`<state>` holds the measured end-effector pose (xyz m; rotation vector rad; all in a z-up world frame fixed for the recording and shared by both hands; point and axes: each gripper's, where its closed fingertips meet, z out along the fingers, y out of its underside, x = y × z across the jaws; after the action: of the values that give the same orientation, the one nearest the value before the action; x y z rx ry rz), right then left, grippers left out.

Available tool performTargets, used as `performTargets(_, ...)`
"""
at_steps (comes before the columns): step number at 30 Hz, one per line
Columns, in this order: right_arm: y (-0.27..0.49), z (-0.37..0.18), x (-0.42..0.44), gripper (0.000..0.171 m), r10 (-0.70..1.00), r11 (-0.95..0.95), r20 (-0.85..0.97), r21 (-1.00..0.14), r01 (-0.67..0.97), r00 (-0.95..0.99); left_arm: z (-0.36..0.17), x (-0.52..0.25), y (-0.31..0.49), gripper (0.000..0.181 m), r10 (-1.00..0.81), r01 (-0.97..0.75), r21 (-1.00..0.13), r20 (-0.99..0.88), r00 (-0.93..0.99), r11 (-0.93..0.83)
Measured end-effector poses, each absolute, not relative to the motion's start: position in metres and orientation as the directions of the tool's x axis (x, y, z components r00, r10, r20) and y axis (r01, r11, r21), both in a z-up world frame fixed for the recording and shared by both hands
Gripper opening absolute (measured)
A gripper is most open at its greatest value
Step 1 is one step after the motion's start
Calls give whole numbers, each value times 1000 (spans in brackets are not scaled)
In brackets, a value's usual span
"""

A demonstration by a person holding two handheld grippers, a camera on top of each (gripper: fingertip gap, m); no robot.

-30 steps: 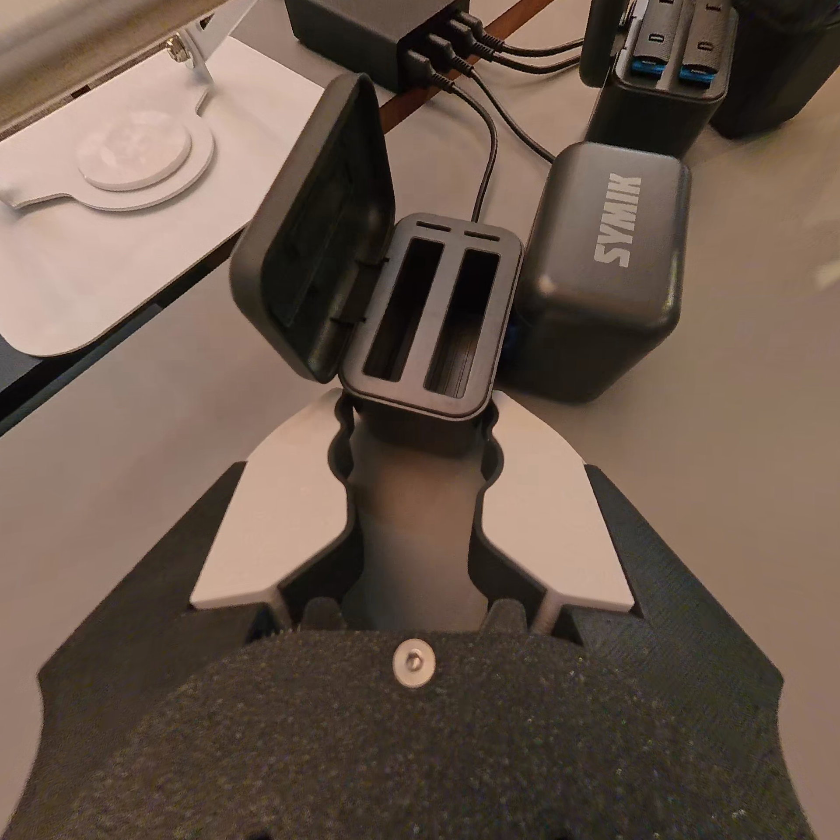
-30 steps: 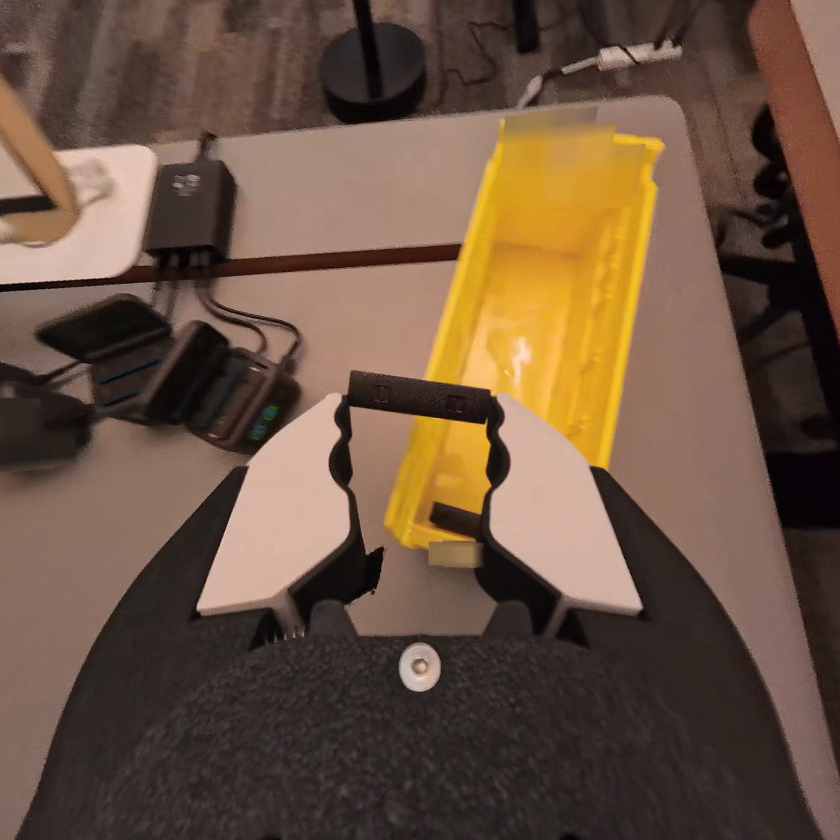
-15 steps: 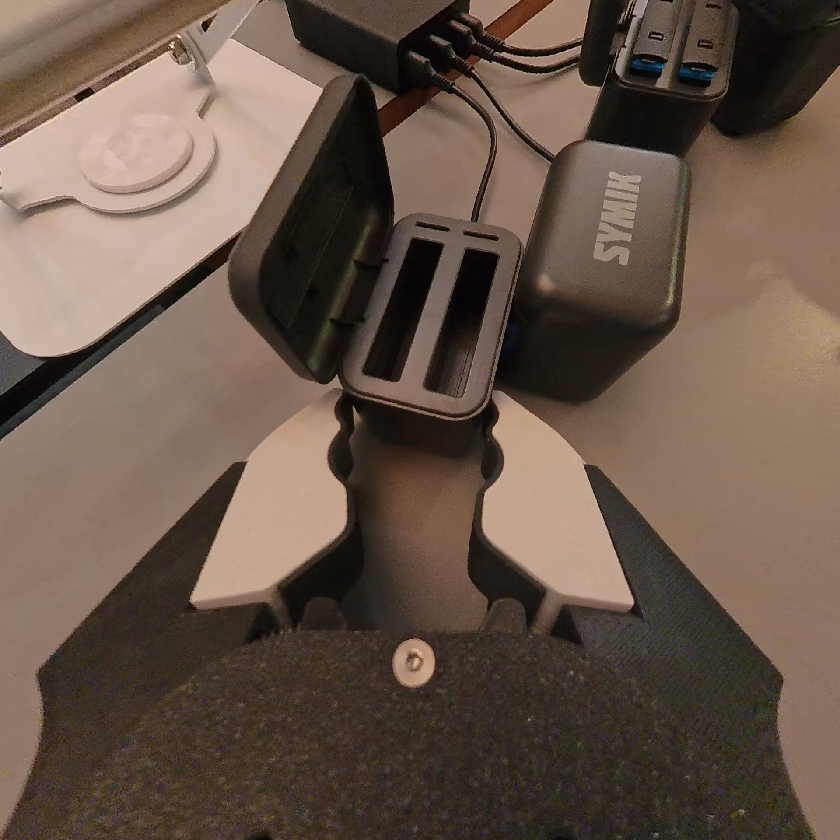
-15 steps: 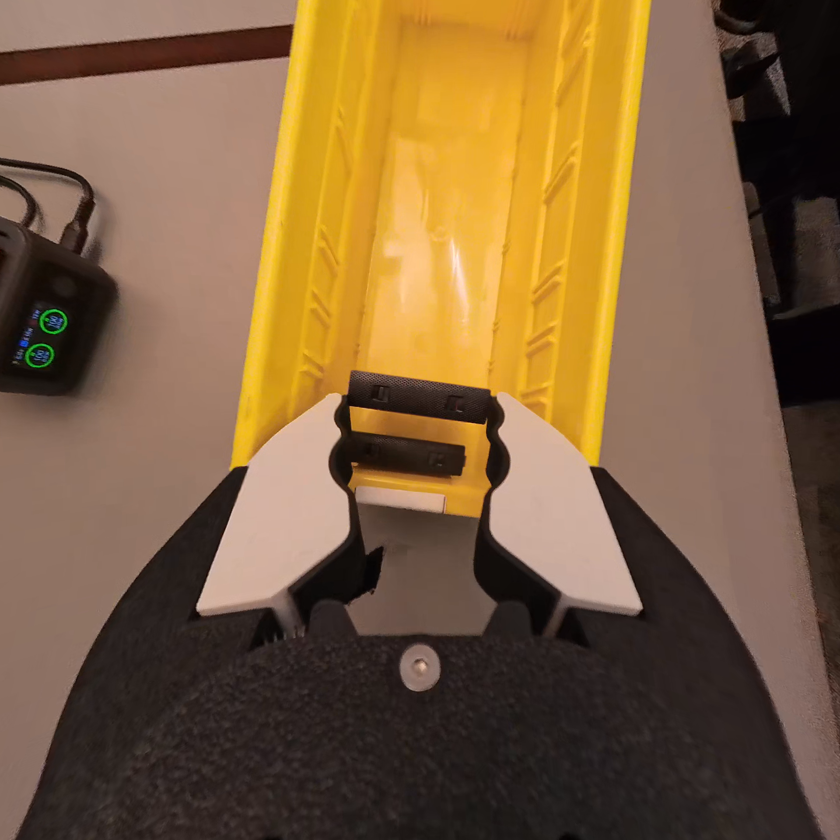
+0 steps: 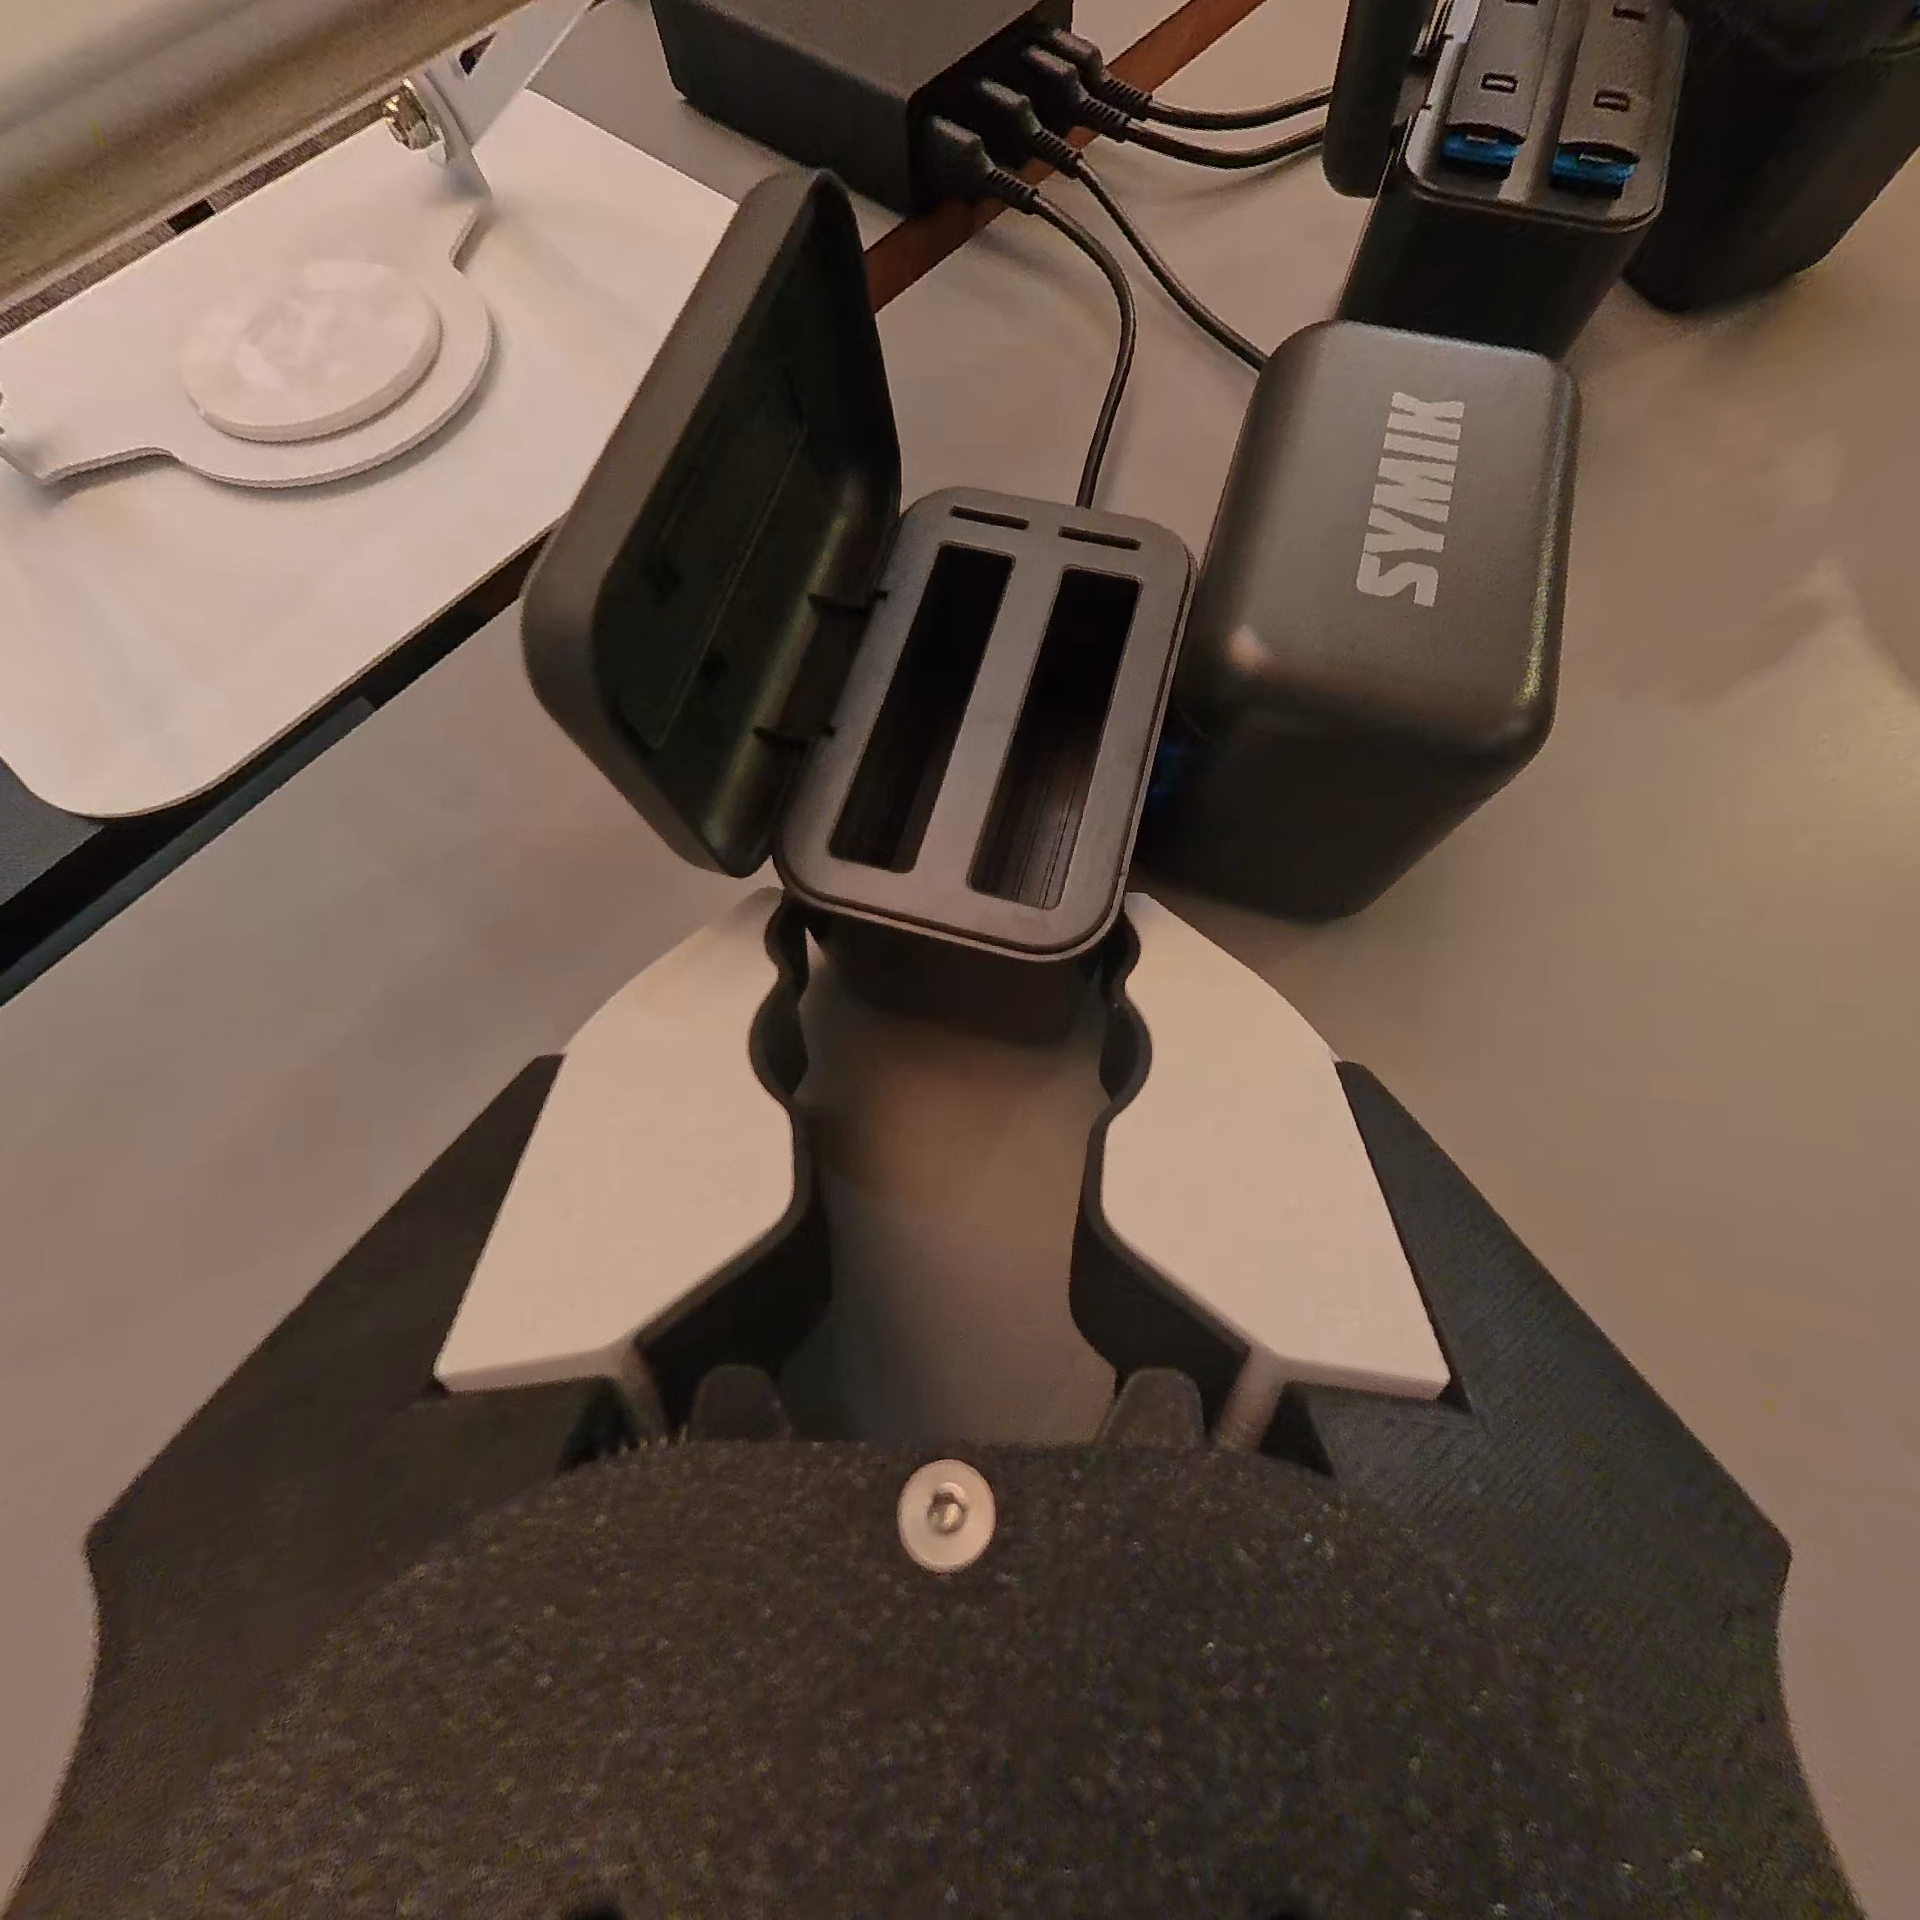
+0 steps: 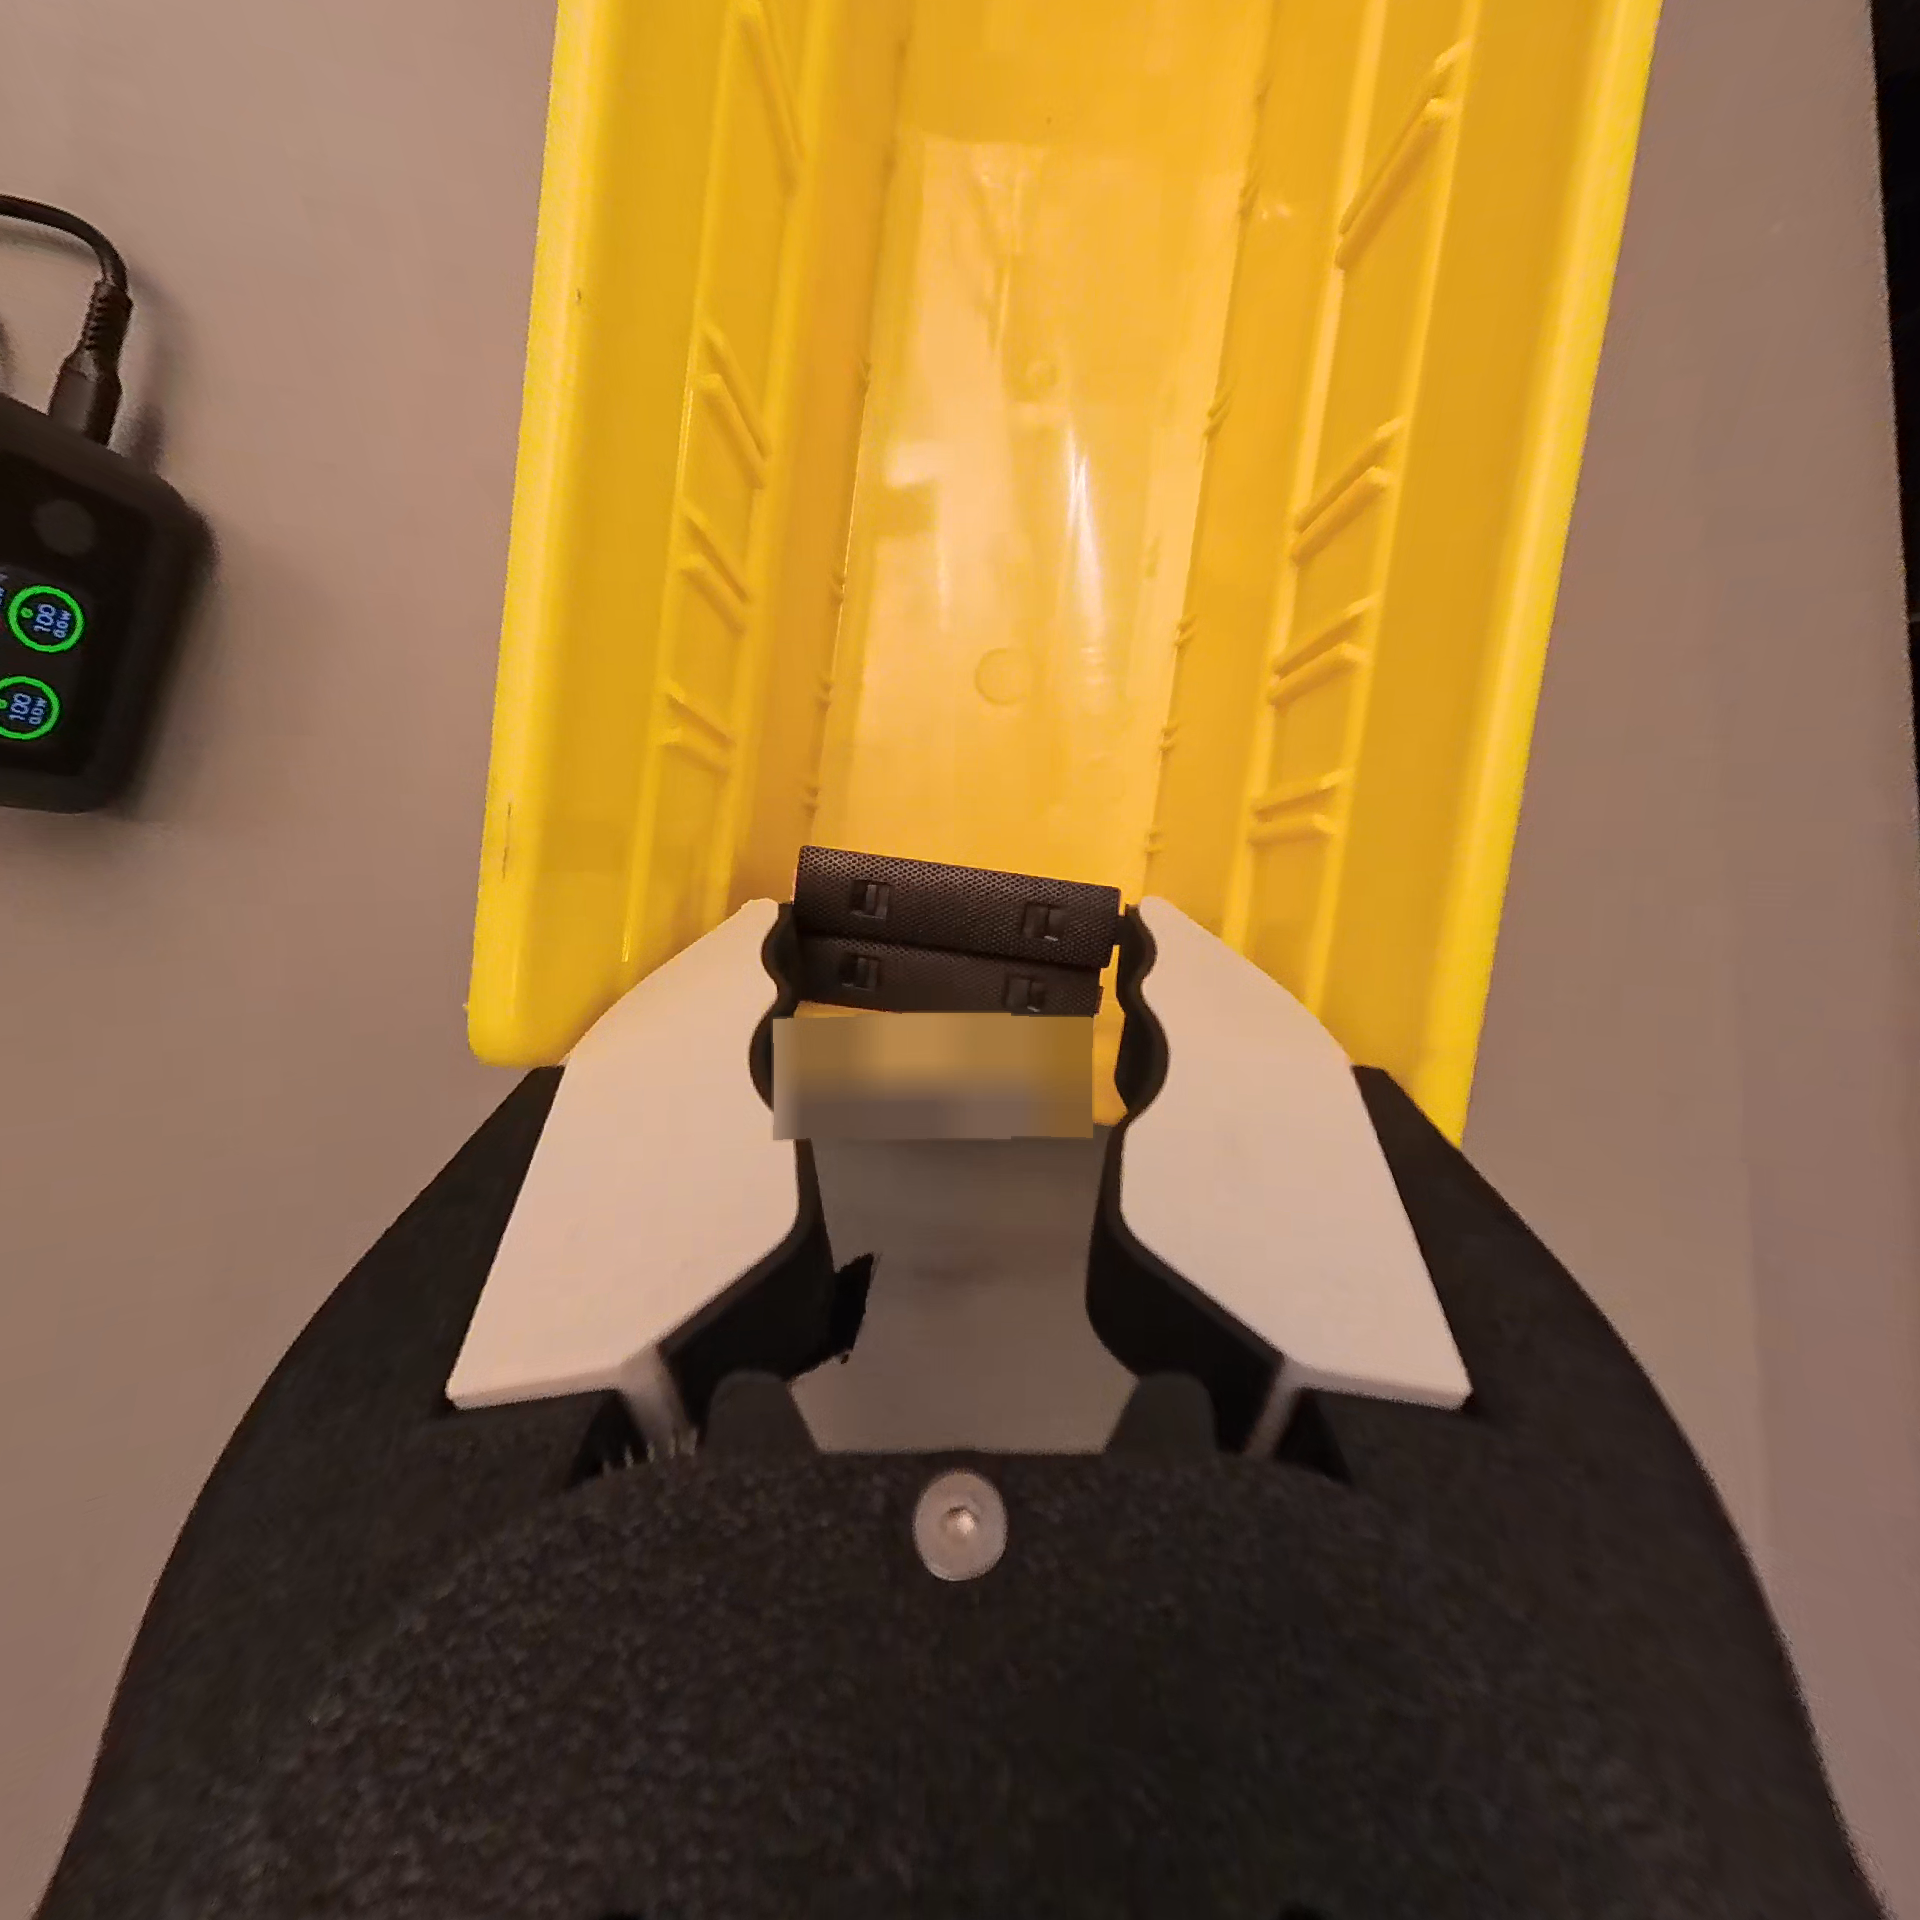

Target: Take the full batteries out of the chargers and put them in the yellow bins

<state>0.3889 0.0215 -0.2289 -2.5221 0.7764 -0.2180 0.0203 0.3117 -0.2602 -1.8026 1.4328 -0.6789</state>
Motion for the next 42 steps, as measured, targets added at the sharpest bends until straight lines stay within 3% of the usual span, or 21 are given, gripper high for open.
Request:
performTargets(12,17,-224,387,60,-538,-733,45,-518,-441,842,-260,18,315,55,-970,-589,-800,-34,241,-118)
performTargets(22,8,-152,352,68,-442,-718,191,-661,-218,876,-261,2,351,47,-952,-584,-794,-23,304,-168)
performTargets(29,42,-153,282,68,-246,-702,148,-709,-70,958,-253,-15,370,41,-899,-575,-799,-109,424,-175)
performTargets(33,75,-165,235,64,-43,-652,108,-757,54,993,-218,-7,330,36,-970,-446,-883,40,242,-147)
performTargets(37,112,-169,189,63,218,-568,196,-771,288,956,-217,13,284,55,-994,-465,-879,90,56,-106)
performTargets(42,147,-176,142,62,492,-454,305,-709,540,815,-249,42,257,83,-998,-591,-805,60,4,-50)
